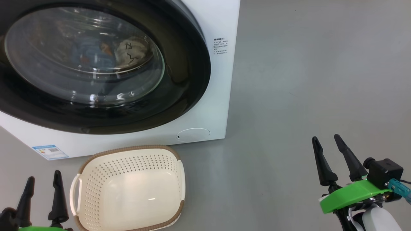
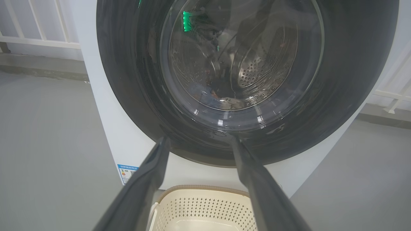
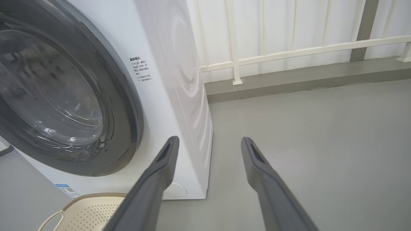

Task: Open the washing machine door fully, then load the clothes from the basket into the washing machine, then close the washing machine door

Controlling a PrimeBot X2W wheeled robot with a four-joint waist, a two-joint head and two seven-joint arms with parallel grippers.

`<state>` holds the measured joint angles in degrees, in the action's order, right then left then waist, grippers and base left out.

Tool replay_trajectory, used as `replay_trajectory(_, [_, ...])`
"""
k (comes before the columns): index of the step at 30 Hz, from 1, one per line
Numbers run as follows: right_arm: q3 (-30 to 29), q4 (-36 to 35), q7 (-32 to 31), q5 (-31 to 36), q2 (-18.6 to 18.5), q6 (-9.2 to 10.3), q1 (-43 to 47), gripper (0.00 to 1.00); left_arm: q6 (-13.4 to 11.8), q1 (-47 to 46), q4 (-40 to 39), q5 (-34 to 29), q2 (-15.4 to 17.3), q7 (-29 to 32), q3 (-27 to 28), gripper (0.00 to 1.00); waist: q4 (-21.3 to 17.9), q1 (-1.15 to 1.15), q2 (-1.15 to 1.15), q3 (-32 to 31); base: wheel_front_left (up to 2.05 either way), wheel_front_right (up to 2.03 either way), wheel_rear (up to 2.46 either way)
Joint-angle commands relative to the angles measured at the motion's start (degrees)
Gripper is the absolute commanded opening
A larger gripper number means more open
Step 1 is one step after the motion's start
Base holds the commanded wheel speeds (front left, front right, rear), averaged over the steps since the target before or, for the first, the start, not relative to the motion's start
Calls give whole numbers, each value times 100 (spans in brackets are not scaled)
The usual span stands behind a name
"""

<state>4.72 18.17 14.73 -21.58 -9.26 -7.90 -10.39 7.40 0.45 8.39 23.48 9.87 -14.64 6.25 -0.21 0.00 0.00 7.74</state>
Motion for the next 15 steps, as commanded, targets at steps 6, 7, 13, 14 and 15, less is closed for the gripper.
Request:
replay_trajectory(6, [133,-178,27,16,-28,42,83,100,9,-41,-156,-51,137,-36,208,100,13,0,0,2,0,0,0])
replay_trajectory(7, [138,-178,27,14,-28,42,87,100,9,-38,-159,-56,136,-36,210,100,15,0,0,0,0,0,0])
replay_trajectory(13, [145,-171,27,-2,-25,42,101,100,9,-11,-171,-78,127,-36,234,100,15,0,0,-13,0,0,0])
replay_trajectory(14, [146,-172,27,-1,-24,42,104,100,9,-8,-172,-76,127,-36,234,100,16,0,0,-16,0,0,0])
replay_trajectory(15, [145,-174,27,1,-22,42,108,100,9,-5,-174,-75,129,-36,232,100,18,0,0,-20,0,0,0])
